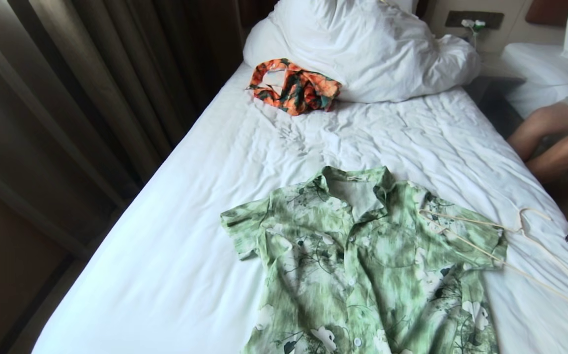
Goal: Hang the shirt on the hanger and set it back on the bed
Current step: Lift the shirt and hanger
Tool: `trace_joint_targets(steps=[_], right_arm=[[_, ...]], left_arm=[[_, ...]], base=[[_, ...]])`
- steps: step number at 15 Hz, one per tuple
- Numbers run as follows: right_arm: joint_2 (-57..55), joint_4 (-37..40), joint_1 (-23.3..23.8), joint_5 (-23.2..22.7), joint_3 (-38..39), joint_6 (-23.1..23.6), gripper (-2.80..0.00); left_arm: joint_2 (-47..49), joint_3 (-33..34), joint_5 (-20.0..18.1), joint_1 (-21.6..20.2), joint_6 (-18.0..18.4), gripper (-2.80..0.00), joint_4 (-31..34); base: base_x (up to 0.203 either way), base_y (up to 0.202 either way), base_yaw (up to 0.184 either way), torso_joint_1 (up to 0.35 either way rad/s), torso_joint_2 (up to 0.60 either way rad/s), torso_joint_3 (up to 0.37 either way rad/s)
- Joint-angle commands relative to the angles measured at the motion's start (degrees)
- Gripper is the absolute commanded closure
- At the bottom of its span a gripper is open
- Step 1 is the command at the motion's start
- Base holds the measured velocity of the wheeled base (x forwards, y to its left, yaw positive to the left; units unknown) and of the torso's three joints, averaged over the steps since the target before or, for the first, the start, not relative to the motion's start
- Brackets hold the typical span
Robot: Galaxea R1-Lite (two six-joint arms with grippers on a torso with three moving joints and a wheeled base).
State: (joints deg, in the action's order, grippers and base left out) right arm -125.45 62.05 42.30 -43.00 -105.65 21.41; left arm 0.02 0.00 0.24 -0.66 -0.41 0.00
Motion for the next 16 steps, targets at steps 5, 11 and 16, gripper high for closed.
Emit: trace_joint_targets(steps=[5, 11, 16], right_arm=[[-8.6, 10.9, 1.5, -3.6, -5.0, 12.4, -2.80], [-9.0, 9.9, 0.5, -3.9, -6.4, 14.1, -2.80], [-12.6, 8.0, -0.5, -8.2, -6.3, 17.9, -2.80]], left_arm=[[-0.1, 0.1, 0.0, 0.0, 0.0, 0.00, 0.0], [-0.1, 0.1, 0.0, 0.0, 0.0, 0.00, 0.0], [-0.1, 0.1, 0.0, 0.0, 0.0, 0.00, 0.0]], base=[[0.000, 0.000, 0.000, 0.000, 0.00, 0.000], [0.000, 0.000, 0.000, 0.000, 0.00, 0.000], [0.000, 0.000, 0.000, 0.000, 0.00, 0.000]])
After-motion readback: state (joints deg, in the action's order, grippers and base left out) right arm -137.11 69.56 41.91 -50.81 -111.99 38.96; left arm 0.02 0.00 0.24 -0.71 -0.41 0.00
